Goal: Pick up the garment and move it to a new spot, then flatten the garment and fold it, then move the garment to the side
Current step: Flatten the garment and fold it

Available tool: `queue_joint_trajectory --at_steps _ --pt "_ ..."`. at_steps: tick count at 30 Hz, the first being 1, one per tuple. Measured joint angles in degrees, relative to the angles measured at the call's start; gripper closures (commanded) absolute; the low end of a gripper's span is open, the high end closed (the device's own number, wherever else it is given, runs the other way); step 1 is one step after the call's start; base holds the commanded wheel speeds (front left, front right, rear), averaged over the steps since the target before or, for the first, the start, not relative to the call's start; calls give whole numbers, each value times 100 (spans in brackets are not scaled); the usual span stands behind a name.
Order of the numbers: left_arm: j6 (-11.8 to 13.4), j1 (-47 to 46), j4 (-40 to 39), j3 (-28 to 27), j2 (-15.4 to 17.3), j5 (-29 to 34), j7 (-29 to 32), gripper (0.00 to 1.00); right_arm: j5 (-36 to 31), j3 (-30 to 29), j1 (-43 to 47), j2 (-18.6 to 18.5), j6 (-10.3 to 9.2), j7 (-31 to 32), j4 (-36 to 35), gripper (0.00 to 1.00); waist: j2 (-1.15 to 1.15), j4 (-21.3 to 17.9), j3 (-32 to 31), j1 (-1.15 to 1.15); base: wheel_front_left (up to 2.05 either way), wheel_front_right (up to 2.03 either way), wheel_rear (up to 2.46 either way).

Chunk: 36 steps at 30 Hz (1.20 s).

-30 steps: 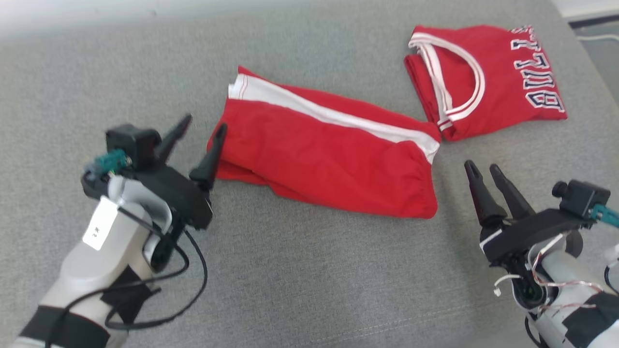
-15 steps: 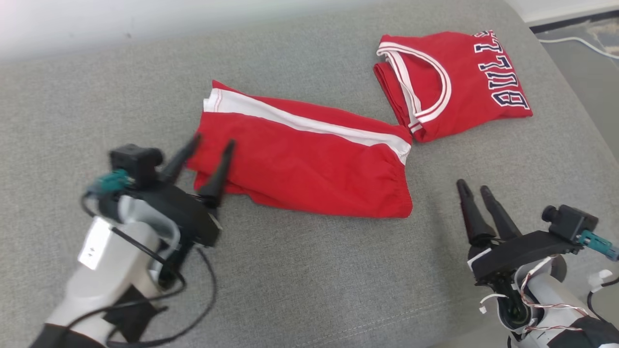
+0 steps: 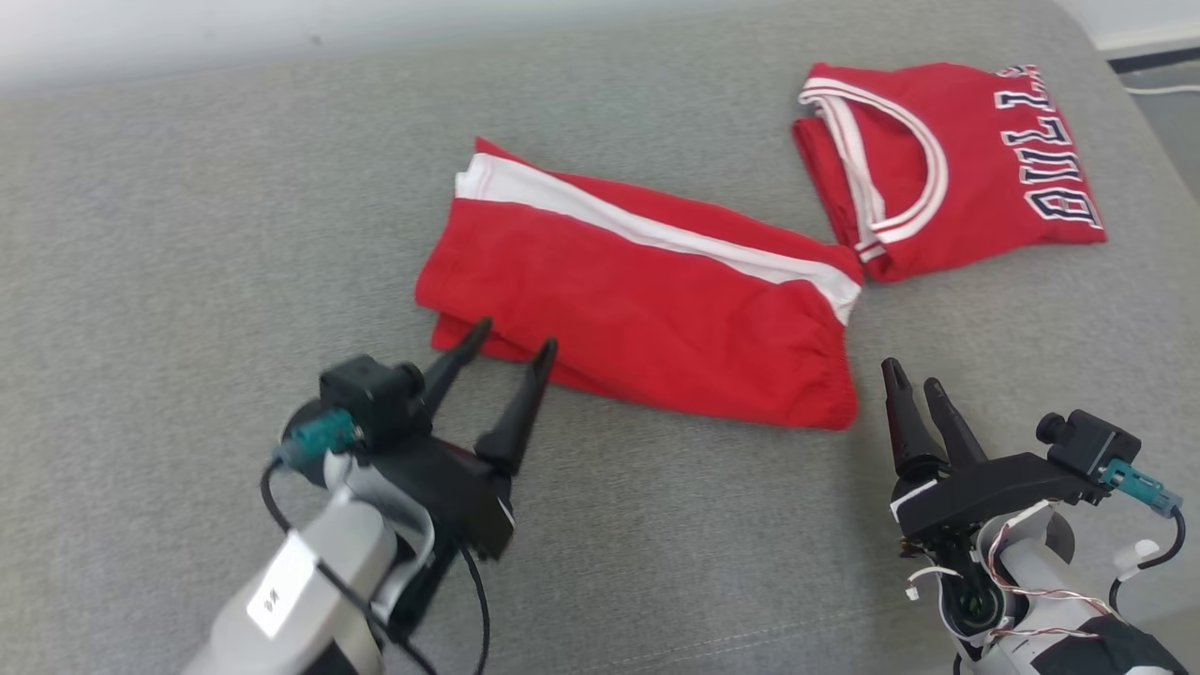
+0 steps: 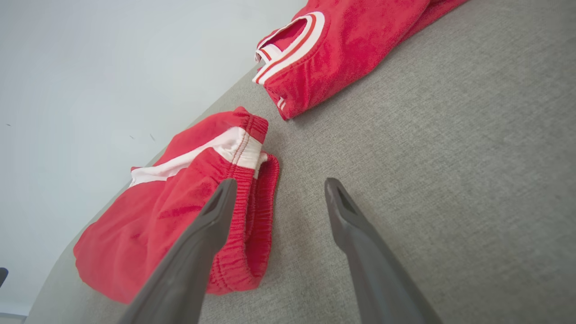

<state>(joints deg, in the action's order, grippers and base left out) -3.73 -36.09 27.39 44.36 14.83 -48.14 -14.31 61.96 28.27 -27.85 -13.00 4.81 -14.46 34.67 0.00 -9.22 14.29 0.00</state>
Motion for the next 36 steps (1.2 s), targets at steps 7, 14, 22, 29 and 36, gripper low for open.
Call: queue_joint_trajectory --at_steps 7,14,22,29,36 --pt "223 608 -697 -123 35 321 0 0 51 -62 -99 98 36 -1 267 0 0 243 2 0 0 0 0" --pt "337 982 -1232 -280 89 568 0 0 208 -58 -220 191 126 4 499 0 0 401 -21 0 0 0 0" --pt "443 1194 -1681 -425 119 714 0 0 539 -159 -433 386 133 316 1018 0 0 483 1 0 0 0 0" --pt "476 1208 -1917 -544 158 909 -1 0 829 -215 -693 464 177 731 1328 0 0 534 55 0 0 0 0" --pt "483 1325 -2049 -615 157 984 -1 0 965 -75 -918 483 183 1160 1490 0 0 560 69 0 0 0 0"
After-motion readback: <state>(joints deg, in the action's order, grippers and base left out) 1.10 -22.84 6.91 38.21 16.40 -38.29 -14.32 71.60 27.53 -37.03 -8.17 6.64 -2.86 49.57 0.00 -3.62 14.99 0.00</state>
